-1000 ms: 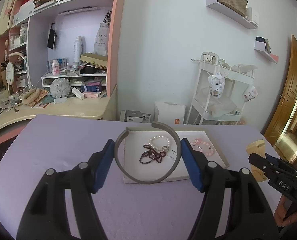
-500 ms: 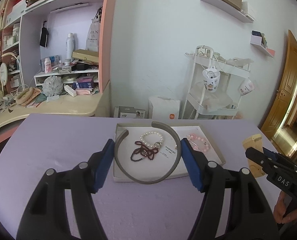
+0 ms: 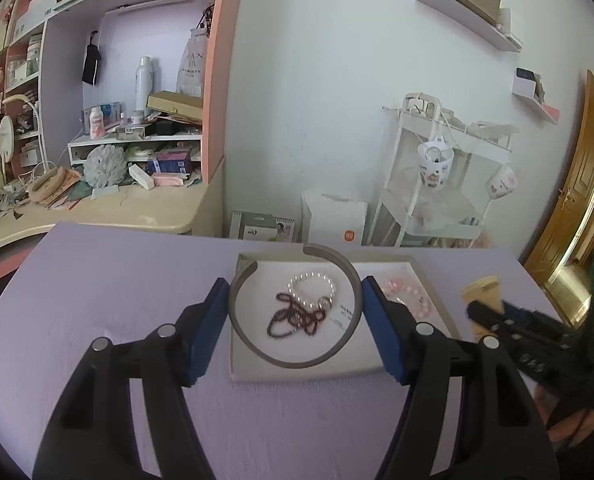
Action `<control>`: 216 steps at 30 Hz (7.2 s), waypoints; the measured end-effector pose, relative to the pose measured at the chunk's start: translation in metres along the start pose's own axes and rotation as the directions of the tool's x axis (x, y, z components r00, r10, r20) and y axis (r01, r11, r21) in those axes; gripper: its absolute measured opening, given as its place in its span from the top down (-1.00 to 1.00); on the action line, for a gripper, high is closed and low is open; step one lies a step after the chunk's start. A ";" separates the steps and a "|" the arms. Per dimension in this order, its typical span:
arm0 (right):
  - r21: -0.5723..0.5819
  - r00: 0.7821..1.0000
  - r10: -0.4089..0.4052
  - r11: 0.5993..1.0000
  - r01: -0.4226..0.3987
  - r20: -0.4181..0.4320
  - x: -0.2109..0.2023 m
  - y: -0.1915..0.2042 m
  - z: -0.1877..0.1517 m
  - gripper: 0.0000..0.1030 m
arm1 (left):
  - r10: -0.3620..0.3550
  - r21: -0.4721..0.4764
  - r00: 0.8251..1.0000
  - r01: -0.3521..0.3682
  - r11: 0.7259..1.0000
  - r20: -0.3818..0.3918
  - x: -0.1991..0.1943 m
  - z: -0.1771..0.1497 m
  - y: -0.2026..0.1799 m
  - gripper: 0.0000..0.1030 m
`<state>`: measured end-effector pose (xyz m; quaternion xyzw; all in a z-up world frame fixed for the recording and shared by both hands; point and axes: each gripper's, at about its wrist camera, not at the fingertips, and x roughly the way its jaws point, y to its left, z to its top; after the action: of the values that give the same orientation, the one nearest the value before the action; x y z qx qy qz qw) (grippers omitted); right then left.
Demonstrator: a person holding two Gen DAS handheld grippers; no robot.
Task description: Organize jewelry
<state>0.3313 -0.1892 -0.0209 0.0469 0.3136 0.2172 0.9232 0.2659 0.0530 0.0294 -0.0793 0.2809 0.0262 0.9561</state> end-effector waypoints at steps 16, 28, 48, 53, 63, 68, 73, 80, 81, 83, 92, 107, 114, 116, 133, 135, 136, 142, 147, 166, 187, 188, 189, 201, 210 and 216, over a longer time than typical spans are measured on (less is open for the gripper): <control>-0.042 0.994 -0.029 0.999 0.025 -0.106 0.095 -0.003 0.009 0.19 | -0.013 -0.013 1.000 0.014 1.000 0.015 0.051 0.031 0.017 -0.29; 0.014 0.995 -0.041 0.999 0.043 -0.092 0.087 -0.016 0.006 -0.28 | -0.032 -0.014 0.999 0.031 0.999 -0.027 0.081 0.026 0.014 -0.29; 0.118 0.993 -0.096 0.988 0.103 -0.067 0.058 -0.042 -0.004 -0.34 | -0.122 0.033 0.979 0.129 0.991 -0.163 0.159 -0.002 -0.023 -0.29; 0.124 0.992 -0.103 0.986 0.112 -0.072 0.059 -0.045 -0.005 -0.34 | -0.126 0.040 0.975 0.135 0.990 -0.181 0.167 -0.006 -0.025 -0.29; 0.127 0.993 -0.096 0.986 0.103 -0.063 0.049 -0.043 -0.005 -0.34 | -0.120 0.035 0.980 0.127 0.991 -0.158 0.152 0.000 -0.018 -0.48; 0.127 0.996 -0.082 0.988 0.085 -0.026 0.031 -0.036 -0.003 -0.48 | -0.078 0.017 0.992 0.080 0.997 -0.101 0.115 0.007 0.001 -0.57; 0.114 0.998 -0.058 0.992 0.056 0.009 0.012 -0.026 -0.002 -0.62 | -0.009 -0.009 0.998 0.008 1.000 -0.058 0.070 0.007 0.023 -0.73; 0.070 0.998 -0.023 0.997 0.019 0.059 -0.019 -0.001 -0.011 -0.97 | 0.045 -0.060 0.998 -0.047 0.997 -0.035 0.015 -0.012 0.036 -0.96; 0.061 0.998 -0.020 0.998 0.016 0.063 -0.023 0.002 -0.012 -0.97 | 0.056 -0.062 0.998 -0.059 0.996 -0.039 0.010 -0.015 0.037 -0.96; 0.038 0.997 -0.025 0.999 0.023 0.068 -0.032 0.010 -0.016 -0.97 | 0.078 -0.061 0.996 -0.081 0.995 -0.047 -0.002 -0.024 0.037 -0.96; 0.000 0.997 -0.011 1.000 0.011 0.079 -0.059 0.030 -0.032 -0.97 | 0.091 -0.054 0.995 -0.093 0.994 -0.040 -0.043 -0.047 0.034 -0.96; -0.005 0.994 -0.018 1.000 0.018 0.108 -0.086 0.041 -0.050 -0.97 | 0.039 -0.042 0.999 -0.039 0.998 -0.001 -0.076 -0.065 0.022 -0.96; -0.008 0.992 -0.022 1.000 0.023 0.126 -0.091 0.045 -0.055 -0.97 | 0.020 -0.061 0.999 -0.018 0.998 0.036 -0.081 -0.066 0.021 -0.96; -0.004 0.991 -0.030 1.000 0.030 0.131 -0.090 0.044 -0.059 -0.97 | 0.003 -0.060 0.999 0.000 0.998 0.042 -0.080 -0.067 0.021 -0.96; -0.021 0.977 -0.040 0.999 0.045 0.210 -0.113 0.059 -0.092 -0.97 | -0.022 0.002 0.996 0.022 1.000 0.089 -0.099 -0.091 0.008 -0.96; -0.012 0.975 -0.048 0.999 0.051 0.216 -0.117 0.058 -0.098 -0.97 | -0.026 0.004 0.995 0.025 1.000 0.093 -0.103 -0.097 0.005 -0.96; -0.001 0.975 -0.049 0.999 0.050 0.219 -0.119 0.056 -0.101 -0.97 | -0.025 0.004 0.995 0.025 1.000 0.096 -0.105 -0.100 0.004 -0.96; 0.013 0.967 -0.051 0.999 0.049 0.251 -0.128 0.056 -0.108 -0.97 | -0.018 0.030 0.992 0.015 0.999 0.123 -0.120 -0.106 -0.001 -0.96; 0.010 0.961 -0.038 0.999 0.037 0.274 -0.126 0.057 -0.105 -0.97 | -0.009 0.040 0.992 0.003 0.999 0.129 -0.122 -0.106 0.001 -0.96; -0.008 0.961 -0.022 1.000 0.025 0.277 -0.127 0.057 -0.111 -0.97 | -0.043 0.036 0.989 0.039 0.999 0.140 -0.122 -0.107 -0.009 -0.96; 0.001 0.964 -0.001 1.000 0.001 0.268 -0.126 0.056 -0.114 -0.97 | -0.053 0.032 0.990 0.049 0.998 0.134 -0.115 -0.110 -0.012 -0.96; 0.001 0.964 0.000 1.000 -0.001 0.267 -0.126 0.057 -0.113 -0.97 | -0.052 0.030 0.990 0.049 0.998 0.135 -0.116 -0.111 -0.012 -0.96; 0.000 0.963 -0.001 1.000 0.001 0.268 -0.126 0.057 -0.113 -0.97 | -0.050 0.027 0.990 0.047 0.999 0.135 -0.115 -0.111 -0.011 -0.96; -0.003 0.965 0.010 1.000 -0.010 0.264 -0.125 0.062 -0.112 -0.97 | -0.045 0.007 0.991 0.045 0.999 0.128 -0.111 -0.110 -0.008 -0.96; 0.004 0.965 0.002 1.000 -0.003 0.263 -0.125 0.061 -0.111 -0.97 | -0.055 0.016 0.990 0.053 0.998 0.127 -0.109 -0.110 -0.010 -0.96; 0.008 0.965 -0.006 1.000 0.004 0.262 -0.126 0.060 -0.110 -0.97 | -0.055 0.016 0.990 0.054 0.998 0.127 -0.109 -0.110 -0.010 -0.96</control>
<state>0.1540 -0.1945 -0.0250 0.0778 0.1899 0.2058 0.9568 0.1169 0.0238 -0.0014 -0.0789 0.2174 0.0034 0.9729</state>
